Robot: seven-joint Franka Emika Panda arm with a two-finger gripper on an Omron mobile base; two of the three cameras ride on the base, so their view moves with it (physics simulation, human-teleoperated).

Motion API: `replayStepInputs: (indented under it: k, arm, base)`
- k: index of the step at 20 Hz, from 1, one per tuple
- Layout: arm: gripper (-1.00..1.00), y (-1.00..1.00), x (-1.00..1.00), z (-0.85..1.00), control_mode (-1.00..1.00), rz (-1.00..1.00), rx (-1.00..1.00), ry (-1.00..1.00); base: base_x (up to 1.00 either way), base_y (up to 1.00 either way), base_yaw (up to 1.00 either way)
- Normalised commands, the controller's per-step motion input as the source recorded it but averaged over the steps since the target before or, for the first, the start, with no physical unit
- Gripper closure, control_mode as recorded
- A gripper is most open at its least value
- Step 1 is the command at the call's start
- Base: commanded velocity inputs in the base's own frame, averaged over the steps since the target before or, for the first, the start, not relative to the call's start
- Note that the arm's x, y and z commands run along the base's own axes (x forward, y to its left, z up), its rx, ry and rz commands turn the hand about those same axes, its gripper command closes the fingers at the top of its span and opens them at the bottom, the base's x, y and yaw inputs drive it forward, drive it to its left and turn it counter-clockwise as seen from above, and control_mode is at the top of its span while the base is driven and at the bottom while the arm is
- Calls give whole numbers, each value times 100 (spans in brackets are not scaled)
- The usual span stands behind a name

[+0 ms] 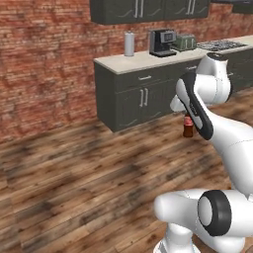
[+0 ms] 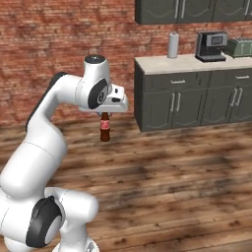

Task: Place the large bottle from the dining counter next to the other large bottle outside the sink, and place the small bottle from the dining counter next to the other small bottle inside the sink.

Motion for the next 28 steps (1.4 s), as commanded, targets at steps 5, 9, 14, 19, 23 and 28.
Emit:
replayStepInputs:
  k: [5,9,14,19,23,28]
  arm:
    - [100,0,0,0,100,0,0,0]
    - [100,0,0,0,100,0,0,0]
    - [100,0,0,0,100,0,0,0]
    - [100,0,0,0,100,0,0,0]
    - [100,0,0,0,100,0,0,0]
    - [100,0,0,0,100,0,0,0]
  base:
    - [0,0,-25]
    - [0,0,-25]
    - [0,0,-25]
    - [0,0,-25]
    - [0,0,-25]
    - [0,0,-25]
